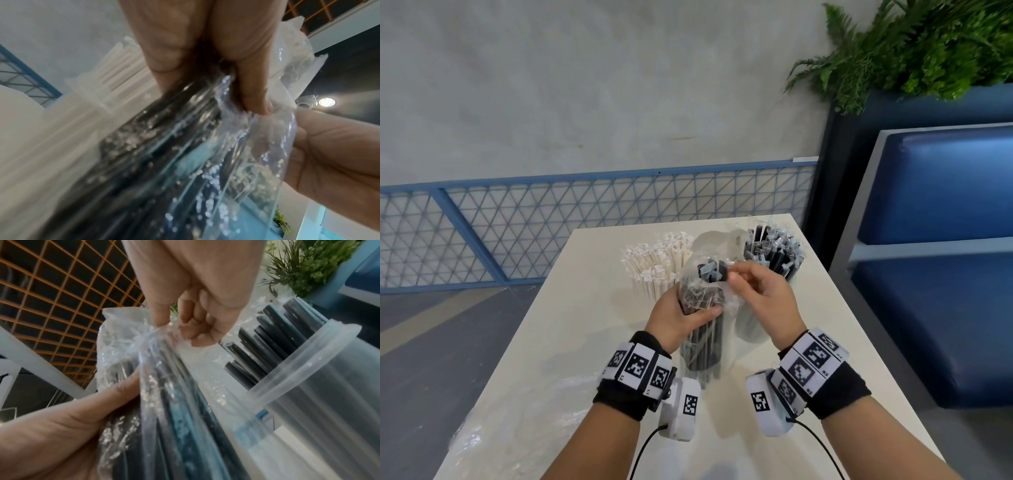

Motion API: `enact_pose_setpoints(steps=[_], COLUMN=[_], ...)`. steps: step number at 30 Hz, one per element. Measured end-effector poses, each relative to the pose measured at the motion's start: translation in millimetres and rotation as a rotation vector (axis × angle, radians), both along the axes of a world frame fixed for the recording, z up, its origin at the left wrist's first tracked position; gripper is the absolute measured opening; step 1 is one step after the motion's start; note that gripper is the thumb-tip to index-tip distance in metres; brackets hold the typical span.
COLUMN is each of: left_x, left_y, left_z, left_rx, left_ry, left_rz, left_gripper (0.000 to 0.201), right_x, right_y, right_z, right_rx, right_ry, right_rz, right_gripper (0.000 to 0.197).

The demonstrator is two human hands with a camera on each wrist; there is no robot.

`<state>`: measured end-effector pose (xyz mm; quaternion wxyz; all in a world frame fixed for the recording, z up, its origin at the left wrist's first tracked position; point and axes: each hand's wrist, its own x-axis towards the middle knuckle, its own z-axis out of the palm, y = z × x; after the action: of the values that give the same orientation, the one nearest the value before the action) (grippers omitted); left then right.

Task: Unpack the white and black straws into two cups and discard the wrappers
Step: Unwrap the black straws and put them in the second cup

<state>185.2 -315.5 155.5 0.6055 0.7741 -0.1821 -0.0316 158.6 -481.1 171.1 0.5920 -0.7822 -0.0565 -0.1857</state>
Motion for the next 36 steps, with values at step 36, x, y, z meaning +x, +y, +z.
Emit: enact_pose_setpoints(steps=[36], left_x=[-2], left_y=[-16], left_z=[-8], left_rx=[0.256], left_ry=[0.091], left_rz=[-0.278], left_gripper=[0.037], right_x=[-3], right_y=[30], right_z=[-1], right_rx=[0.556], right_ry=[0.182], right_rz=[0.054], right_gripper=[0.047])
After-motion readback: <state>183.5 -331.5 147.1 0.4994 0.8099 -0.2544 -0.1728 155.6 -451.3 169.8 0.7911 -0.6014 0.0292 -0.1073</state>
